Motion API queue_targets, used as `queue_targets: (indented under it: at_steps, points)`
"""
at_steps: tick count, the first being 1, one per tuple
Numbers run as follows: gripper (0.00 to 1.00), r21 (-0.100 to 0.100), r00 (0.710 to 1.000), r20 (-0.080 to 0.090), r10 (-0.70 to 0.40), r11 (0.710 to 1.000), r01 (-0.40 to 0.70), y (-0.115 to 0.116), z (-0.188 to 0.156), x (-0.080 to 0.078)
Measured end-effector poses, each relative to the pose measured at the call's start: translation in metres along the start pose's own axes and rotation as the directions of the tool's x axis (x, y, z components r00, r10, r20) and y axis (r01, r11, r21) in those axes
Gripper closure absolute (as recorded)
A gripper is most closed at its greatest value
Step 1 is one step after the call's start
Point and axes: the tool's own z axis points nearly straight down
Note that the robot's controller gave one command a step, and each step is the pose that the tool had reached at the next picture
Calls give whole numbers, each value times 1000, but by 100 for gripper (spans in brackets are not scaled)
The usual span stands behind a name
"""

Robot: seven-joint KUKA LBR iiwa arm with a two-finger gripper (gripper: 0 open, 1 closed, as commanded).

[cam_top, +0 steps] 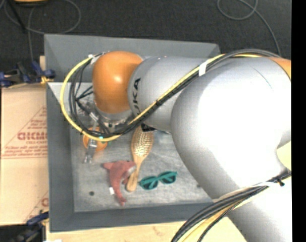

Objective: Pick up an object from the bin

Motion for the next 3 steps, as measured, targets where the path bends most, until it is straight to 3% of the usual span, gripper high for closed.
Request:
queue_targets:
  at_steps: [1,2,3]
  points:
    - [100,-3,1000,1,-6,1000,6,1,1,-2]
    - [100,-3,1000,1,-6,1000,6,1,1,-2]
    - [100,0,999,-4,-37,999,37,-10,-148,-14]
